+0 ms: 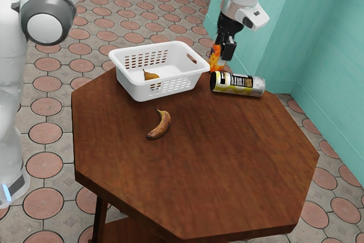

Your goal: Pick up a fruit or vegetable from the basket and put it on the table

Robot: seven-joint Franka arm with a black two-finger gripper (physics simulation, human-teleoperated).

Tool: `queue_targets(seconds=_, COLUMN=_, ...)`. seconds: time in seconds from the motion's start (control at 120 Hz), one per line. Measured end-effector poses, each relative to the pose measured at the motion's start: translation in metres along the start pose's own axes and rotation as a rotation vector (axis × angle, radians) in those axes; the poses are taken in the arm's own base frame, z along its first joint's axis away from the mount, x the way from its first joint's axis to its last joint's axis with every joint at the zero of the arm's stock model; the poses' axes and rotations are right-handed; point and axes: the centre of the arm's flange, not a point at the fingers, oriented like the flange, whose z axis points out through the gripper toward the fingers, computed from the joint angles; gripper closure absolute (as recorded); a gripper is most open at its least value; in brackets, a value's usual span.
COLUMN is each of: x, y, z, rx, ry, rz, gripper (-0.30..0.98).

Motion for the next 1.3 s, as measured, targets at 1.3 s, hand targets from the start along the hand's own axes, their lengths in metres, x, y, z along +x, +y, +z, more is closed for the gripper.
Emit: queue_targets(seconds=1.3, x=-0.102, y=-0.112, z=0.036, rx=-0.155, ry=-0.154, rz=-1.459, gripper=0.0)
